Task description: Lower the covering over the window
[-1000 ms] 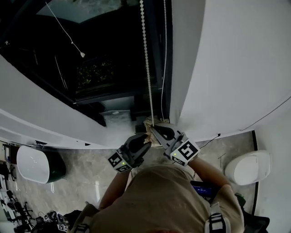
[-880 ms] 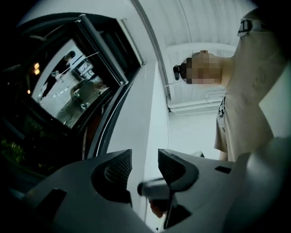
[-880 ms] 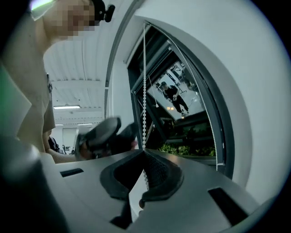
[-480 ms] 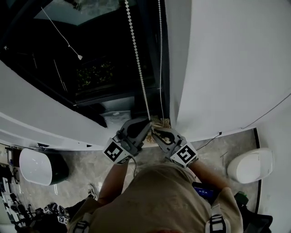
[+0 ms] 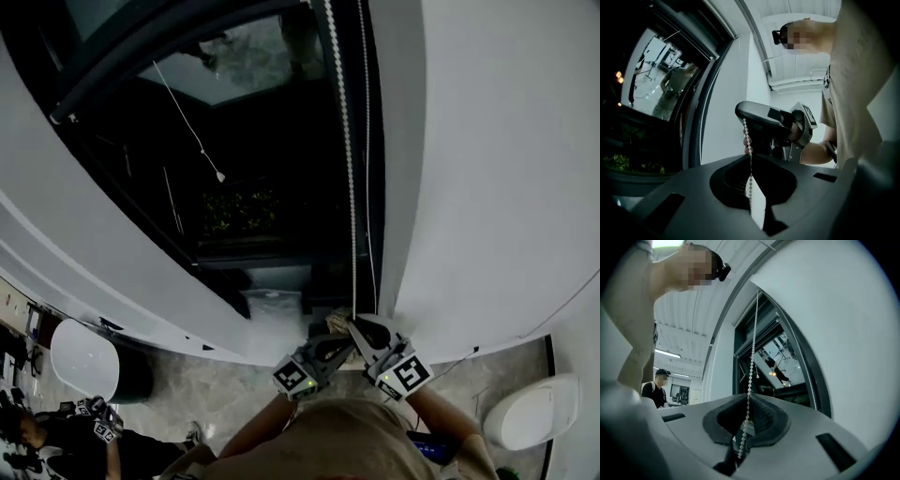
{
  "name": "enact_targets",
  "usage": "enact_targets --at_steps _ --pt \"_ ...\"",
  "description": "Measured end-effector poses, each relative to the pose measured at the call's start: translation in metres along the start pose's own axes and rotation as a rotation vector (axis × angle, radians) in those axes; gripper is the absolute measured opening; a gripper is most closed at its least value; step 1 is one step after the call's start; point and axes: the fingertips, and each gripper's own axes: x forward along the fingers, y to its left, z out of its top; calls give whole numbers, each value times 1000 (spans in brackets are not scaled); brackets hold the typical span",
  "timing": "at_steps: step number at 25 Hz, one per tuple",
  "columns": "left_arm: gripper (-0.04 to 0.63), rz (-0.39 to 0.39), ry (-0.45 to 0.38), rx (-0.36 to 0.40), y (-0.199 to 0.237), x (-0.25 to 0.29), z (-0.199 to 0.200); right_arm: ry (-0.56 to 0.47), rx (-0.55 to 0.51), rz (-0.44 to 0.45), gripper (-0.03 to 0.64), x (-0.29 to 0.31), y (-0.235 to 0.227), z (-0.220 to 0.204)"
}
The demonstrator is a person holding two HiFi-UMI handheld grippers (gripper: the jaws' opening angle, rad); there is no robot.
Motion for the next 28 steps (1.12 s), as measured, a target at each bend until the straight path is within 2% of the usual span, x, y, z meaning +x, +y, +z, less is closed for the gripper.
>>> enact_targets --at_steps 2,3,4,5,6,7,9,11,12,13,17,20,22,23,24,25,28 --pt "23 -31 -67 -119 -2 -15 6 21 -1 -9 17 -1 0 1" --pt "23 -59 -146 -190 3 -25 17 21 -16 -11 15 0 -1 4" --pt "47 -78 -237 -258 11 -37 32 36 -29 -10 15 1 -3 2" --pt "127 -75 -311 -297 23 -45 49 74 -27 -2 15 2 -5 -9" --pt "160 -52 -347 -288 34 -47 67 129 -4 10 15 3 -4 -25" --pt "174 -27 -347 -237 42 -43 84 181 34 27 15 4 -1 -44" --pt "209 -8 -284 -88 43 -23 113 227 97 66 15 4 14 -65" --pt "204 -19 -206 32 32 -1 130 243 84 102 15 5 27 -65" --pt "88 -21 -172 68 26 7 134 247 73 107 15 4 30 -63" --pt "23 -16 -150 85 21 12 136 247 78 100 15 1 30 -61" --pt "17 51 -163 84 23 4 136 212 93 10 17 -15 16 -54" --pt "15 116 -184 114 51 9 144 215 25 -24 17 -6 -14 -51" --pt "17 126 -180 144 70 13 139 173 -27 -39 19 5 -38 -50" --pt "30 119 -158 122 65 12 124 159 -32 -56 40 -3 -40 -50" --pt "98 111 -134 76 53 8 104 167 -20 -81 78 -20 -35 -52" --pt "123 109 -116 27 41 3 82 180 -3 -108 100 -36 -31 -55" --pt "124 185 -74 -65 54 -18 24 165 3 -163 109 -42 -43 -68"
